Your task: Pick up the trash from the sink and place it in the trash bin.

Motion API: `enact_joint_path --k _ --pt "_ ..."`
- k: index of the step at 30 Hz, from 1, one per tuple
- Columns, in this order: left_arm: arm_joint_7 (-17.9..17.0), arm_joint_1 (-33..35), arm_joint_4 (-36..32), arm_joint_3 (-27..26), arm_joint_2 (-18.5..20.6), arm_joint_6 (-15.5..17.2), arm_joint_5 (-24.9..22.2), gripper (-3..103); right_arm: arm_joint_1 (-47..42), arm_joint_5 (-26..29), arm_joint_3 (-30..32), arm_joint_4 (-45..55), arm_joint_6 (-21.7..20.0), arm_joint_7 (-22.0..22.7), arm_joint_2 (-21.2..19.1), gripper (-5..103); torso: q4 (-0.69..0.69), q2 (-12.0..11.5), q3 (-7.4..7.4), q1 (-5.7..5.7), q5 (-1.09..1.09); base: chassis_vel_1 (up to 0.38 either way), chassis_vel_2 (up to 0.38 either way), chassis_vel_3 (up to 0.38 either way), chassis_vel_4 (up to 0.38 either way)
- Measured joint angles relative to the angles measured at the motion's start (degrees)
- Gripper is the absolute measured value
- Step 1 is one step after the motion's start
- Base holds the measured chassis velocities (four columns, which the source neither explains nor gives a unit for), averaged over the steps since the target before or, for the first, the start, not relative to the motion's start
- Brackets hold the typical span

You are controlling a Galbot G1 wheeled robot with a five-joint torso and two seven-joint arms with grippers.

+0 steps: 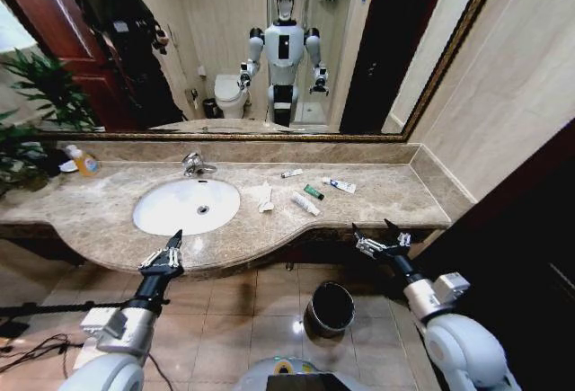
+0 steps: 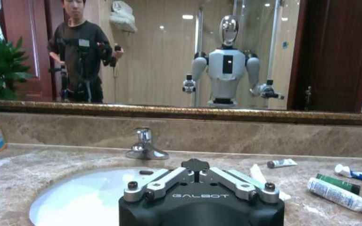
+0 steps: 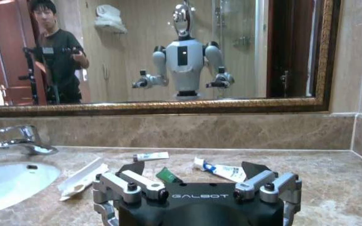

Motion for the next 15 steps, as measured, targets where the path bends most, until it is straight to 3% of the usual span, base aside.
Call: enact_joint_path --k 15 --pt "0.0 0.0 0.0 0.0 0.0 0.0 0.0 0 3.4 0.8 -0.9 -2.8 -0.3 0.1 -2.5 100 0.00 0.0 0.00 0.00 0.00 0.000 0.000 0.000 0.000"
